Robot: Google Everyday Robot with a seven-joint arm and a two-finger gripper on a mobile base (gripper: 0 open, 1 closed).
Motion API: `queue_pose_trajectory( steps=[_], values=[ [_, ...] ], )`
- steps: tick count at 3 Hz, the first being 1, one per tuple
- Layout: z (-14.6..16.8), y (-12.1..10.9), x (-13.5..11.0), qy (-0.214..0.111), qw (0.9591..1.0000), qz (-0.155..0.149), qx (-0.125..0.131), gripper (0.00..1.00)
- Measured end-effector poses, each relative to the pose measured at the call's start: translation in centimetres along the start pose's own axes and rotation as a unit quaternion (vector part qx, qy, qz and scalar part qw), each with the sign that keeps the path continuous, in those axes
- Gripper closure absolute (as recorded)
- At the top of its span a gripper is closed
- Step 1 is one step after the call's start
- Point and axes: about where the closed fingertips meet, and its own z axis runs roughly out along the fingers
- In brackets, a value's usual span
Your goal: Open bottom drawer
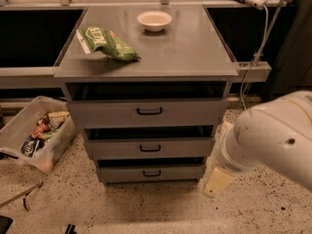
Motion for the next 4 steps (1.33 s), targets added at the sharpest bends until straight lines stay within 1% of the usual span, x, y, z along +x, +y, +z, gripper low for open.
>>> queue_pose_trajectory(
  steps=[1, 2, 3, 4],
  values=[
    [6.5, 3.3, 1.2, -0.046, 0.9980, 0.017, -0.041, 0.00],
    [11.1, 4.2, 1.6, -0.117, 0.9887, 0.062, -0.069, 0.00],
    [15.6, 6.1, 2.8, -0.153, 0.9790, 0.060, -0.122, 0.00],
    [17.1, 7.2, 3.0, -0.157, 0.9768, 0.051, -0.137, 0.00]
  ],
)
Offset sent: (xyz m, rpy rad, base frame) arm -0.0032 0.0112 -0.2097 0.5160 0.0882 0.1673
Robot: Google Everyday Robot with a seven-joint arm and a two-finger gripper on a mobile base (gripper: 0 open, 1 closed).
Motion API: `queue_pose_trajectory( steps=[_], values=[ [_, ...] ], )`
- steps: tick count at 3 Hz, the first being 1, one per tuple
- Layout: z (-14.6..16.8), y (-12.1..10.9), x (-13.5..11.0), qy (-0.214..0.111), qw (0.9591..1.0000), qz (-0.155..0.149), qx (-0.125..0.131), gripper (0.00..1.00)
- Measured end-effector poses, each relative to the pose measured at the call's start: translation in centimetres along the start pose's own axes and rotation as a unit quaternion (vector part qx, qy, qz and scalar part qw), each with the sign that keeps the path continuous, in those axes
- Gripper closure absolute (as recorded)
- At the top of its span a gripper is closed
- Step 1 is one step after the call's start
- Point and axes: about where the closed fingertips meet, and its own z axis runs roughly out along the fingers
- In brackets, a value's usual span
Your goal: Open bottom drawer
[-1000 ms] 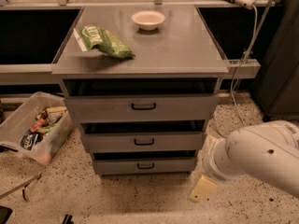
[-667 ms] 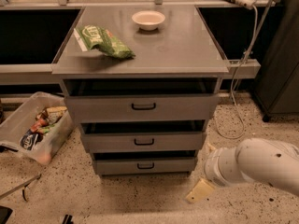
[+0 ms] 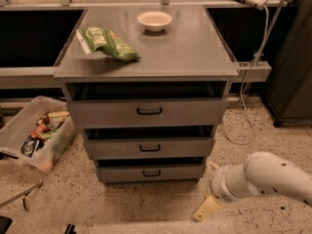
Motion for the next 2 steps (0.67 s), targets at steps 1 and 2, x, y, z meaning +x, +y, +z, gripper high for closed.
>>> queue_pose_trajectory(
  steps=[1, 2],
  values=[
    [-0.1, 0.0, -0.1, 0.000, 1.0000, 0.000, 0.001, 0.00],
    [2.3, 0.3, 1.0, -0.013, 0.9998, 0.007, -0.015, 0.00]
  ],
)
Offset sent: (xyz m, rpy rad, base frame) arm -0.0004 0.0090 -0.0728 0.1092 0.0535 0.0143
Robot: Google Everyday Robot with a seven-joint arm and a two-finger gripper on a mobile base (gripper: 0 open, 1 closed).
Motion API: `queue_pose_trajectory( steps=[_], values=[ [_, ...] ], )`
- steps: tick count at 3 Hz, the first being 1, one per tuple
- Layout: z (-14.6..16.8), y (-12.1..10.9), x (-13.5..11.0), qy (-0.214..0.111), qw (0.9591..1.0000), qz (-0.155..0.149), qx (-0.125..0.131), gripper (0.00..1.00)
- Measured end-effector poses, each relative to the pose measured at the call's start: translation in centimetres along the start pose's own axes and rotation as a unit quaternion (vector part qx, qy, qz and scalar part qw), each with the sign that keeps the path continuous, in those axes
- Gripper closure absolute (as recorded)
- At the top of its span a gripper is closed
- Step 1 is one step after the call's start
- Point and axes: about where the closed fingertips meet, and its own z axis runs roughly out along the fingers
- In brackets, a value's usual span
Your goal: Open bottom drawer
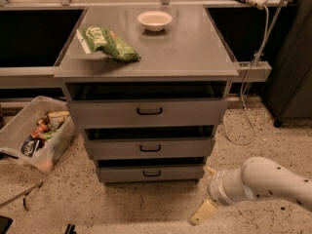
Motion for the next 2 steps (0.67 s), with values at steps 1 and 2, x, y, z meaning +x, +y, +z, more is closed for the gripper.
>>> queue_pose_trajectory(
  steps=[1, 2],
  values=[
    [4.1, -0.4, 0.3, -0.047, 0.9982, -0.011, -0.033, 0.00],
    [7.4, -1.9, -0.2, -0.117, 0.9898, -0.027, -0.077, 0.00]
  ],
)
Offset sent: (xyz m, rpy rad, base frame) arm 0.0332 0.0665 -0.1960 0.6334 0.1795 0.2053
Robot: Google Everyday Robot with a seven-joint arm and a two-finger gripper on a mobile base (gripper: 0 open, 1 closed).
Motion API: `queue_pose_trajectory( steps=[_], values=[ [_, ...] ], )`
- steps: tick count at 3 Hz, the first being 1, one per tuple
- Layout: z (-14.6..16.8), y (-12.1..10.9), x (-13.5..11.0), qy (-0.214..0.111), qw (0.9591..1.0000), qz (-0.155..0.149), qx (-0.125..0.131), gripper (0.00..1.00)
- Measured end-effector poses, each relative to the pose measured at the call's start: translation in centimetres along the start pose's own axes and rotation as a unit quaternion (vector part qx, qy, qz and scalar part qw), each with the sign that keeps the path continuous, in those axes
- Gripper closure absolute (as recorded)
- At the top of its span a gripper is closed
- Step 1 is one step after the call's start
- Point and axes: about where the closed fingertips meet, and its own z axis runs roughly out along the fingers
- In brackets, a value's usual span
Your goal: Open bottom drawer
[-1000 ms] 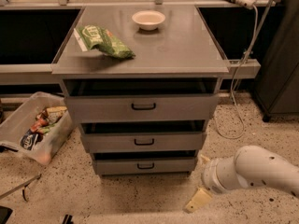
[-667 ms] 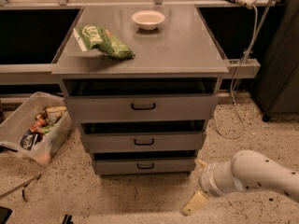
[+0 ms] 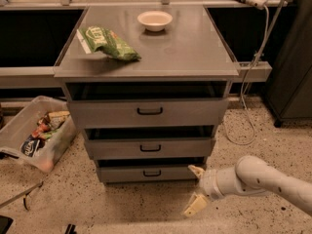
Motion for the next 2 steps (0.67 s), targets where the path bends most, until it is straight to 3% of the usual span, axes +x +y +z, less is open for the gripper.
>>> queue_pose_trajectory(
  steps=[1, 2],
  values=[
    [4.2, -0.5, 2.6, -0.055, 0.9975, 0.015, -0.042, 0.00],
    [7.0, 0.7, 4.4, -0.071, 0.9948, 0.038, -0.062, 0.00]
  ],
)
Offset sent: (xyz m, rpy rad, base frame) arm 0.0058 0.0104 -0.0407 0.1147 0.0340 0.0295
